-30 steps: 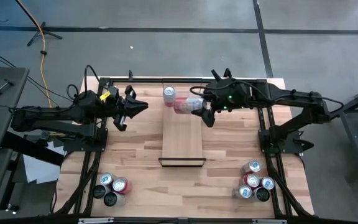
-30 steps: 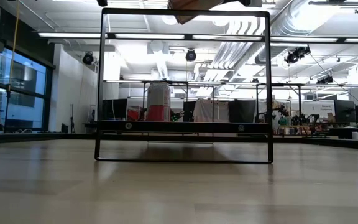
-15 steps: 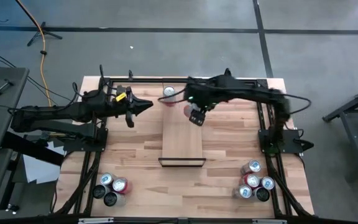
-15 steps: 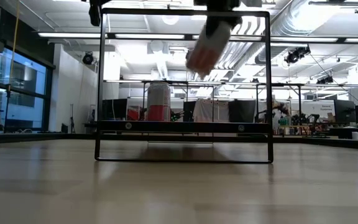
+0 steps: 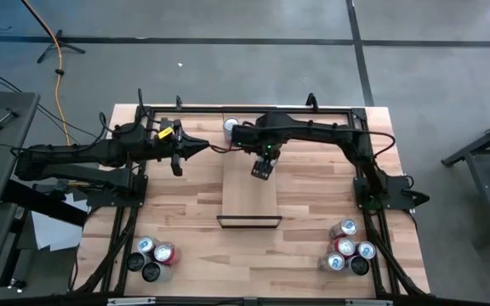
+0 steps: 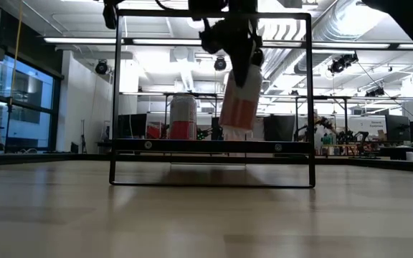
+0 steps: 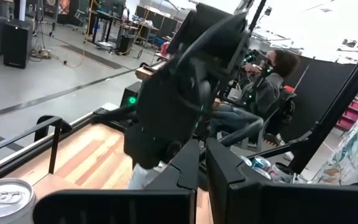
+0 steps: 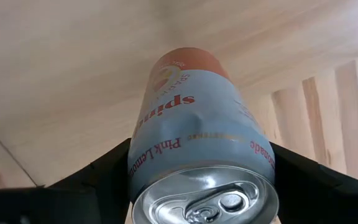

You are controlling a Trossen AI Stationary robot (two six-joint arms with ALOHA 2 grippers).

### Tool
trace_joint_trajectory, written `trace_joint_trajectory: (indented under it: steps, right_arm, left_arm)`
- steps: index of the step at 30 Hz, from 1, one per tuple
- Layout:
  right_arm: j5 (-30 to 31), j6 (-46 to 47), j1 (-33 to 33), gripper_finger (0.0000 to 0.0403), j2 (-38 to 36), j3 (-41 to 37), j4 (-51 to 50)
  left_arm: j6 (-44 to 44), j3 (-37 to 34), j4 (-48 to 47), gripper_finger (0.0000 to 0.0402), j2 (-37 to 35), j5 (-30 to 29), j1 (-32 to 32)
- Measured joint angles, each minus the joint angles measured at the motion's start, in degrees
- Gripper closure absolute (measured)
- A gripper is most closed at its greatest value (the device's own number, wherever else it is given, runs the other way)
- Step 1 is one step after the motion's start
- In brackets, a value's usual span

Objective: Place canned beverage on shelf
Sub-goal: Put the orange soda can on the shelf aligned with the pink soda can

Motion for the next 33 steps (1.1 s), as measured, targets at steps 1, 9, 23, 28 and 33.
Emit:
trace_joint_trajectory:
  steps: [1,9,23,28,33]
  right_arm:
    - [0.0,0.0,0.0,0.0119,0.1,-0.5,0.2]
    - [0.0,0.4,0.0,0.0106,0.2,-3.4,1.7]
    - [-0.2,0.1,0.0,0.0082,0.2,-3.4,3.5]
    - [-0.2,0.3,0.0,0.0081,0.2,-3.4,3.4]
    - [0.5,-0.1,0.0,0.008,0.2,-3.4,4.3]
  left_arm:
    - [0.0,0.0,0.1,0.0401,0.0,0.1,0.0]
    - [0.0,0.0,0.1,0.0401,0.0,0.0,0.0]
    - [-0.1,0.0,0.1,0.0401,0.0,0.0,0.0]
    - [0.0,0.0,0.0,0.0401,0.0,0.0,0.0]
    - [0.0,0.0,0.0,0.0401,0.0,0.0,0.0]
